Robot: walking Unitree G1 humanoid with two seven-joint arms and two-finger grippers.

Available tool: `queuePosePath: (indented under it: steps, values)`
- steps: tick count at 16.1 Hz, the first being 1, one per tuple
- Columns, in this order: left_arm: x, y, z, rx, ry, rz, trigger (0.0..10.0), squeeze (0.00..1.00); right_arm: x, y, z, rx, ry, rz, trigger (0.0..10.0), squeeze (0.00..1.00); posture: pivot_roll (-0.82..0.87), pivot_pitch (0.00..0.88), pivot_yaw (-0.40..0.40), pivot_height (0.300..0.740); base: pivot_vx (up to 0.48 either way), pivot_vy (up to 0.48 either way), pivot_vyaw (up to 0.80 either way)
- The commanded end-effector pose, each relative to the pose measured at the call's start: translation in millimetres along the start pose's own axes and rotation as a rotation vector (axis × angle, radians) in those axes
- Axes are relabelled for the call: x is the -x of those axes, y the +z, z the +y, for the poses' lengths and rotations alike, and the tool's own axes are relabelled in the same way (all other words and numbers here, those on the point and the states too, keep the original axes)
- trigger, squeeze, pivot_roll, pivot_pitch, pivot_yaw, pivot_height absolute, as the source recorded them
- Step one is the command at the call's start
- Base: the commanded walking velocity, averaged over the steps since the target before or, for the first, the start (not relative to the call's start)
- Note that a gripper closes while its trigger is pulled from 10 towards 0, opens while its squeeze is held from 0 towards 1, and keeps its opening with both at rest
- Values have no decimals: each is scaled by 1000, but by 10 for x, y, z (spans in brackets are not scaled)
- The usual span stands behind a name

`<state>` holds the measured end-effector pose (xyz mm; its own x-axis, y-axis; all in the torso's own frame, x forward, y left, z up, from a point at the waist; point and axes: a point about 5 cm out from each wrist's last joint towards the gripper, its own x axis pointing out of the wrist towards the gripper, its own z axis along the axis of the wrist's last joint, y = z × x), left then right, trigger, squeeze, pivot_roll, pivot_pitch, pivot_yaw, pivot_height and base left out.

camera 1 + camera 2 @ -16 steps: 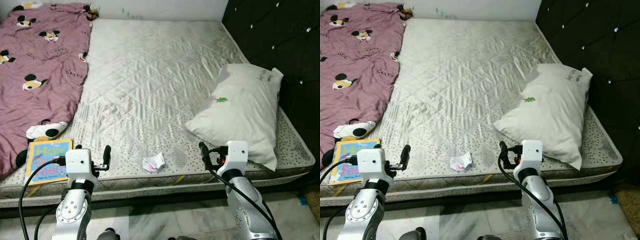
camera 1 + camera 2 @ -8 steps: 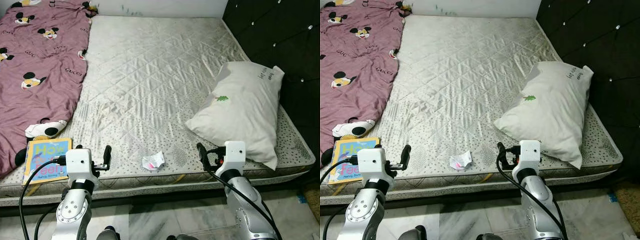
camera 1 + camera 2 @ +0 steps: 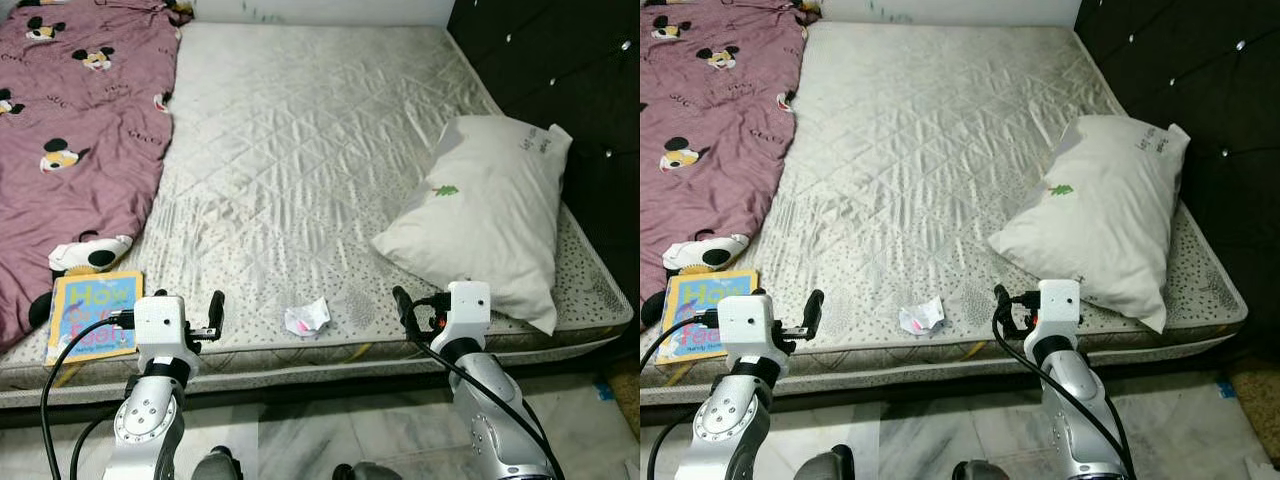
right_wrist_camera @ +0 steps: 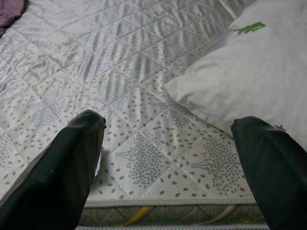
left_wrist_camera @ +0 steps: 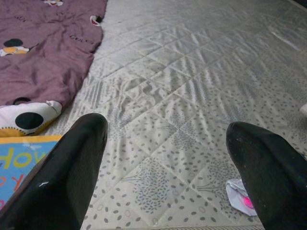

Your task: Clean up the room

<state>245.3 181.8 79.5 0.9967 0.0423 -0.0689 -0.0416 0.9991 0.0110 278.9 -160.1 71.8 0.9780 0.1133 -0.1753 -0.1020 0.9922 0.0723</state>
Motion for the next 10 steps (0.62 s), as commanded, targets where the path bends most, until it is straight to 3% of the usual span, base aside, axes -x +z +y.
queuePosePath:
  steps: [1,8,10]
  values:
    - [18,-27,2,-2,2,16,10000,0,19,11,-32,5,-2,1,10000,0,-5,220,-64,665,0,0,0]
    - [-3,-17,-5,-2,2,15,10000,0,0,20,-28,8,6,3,10000,0,-8,220,-65,590,0,0,0]
    - [-15,26,3,-26,15,-5,10000,0,-3,22,-28,10,10,3,10000,0,-11,221,-66,590,0,0,0]
